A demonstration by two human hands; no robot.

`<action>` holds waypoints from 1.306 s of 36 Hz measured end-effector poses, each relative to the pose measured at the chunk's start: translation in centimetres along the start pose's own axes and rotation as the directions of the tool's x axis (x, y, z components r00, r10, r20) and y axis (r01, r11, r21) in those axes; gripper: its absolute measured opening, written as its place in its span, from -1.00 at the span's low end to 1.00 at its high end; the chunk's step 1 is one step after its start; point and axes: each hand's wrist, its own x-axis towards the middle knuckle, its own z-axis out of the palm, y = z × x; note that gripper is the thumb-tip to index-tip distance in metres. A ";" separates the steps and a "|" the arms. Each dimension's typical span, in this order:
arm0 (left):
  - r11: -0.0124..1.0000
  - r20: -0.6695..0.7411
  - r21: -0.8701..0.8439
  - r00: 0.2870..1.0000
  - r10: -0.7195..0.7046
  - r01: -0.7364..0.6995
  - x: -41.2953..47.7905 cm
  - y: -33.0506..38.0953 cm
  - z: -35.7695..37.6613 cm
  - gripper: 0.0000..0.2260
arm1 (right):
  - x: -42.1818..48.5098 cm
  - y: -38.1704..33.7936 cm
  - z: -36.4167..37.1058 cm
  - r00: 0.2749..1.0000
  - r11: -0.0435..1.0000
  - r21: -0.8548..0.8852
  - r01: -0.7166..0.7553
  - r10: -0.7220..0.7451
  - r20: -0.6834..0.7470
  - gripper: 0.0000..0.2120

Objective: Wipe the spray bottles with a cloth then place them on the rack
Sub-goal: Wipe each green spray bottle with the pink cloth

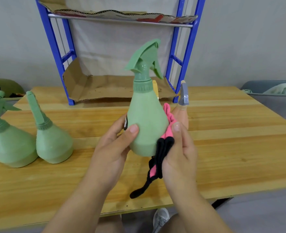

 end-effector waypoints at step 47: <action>0.997 -0.103 -0.083 0.995 -0.006 -0.003 -0.3 0.0 0.2 -0.31 | 0.3 -0.8 -0.6 0.991 0.980 0.146 -0.134 0.133 0.017 -0.61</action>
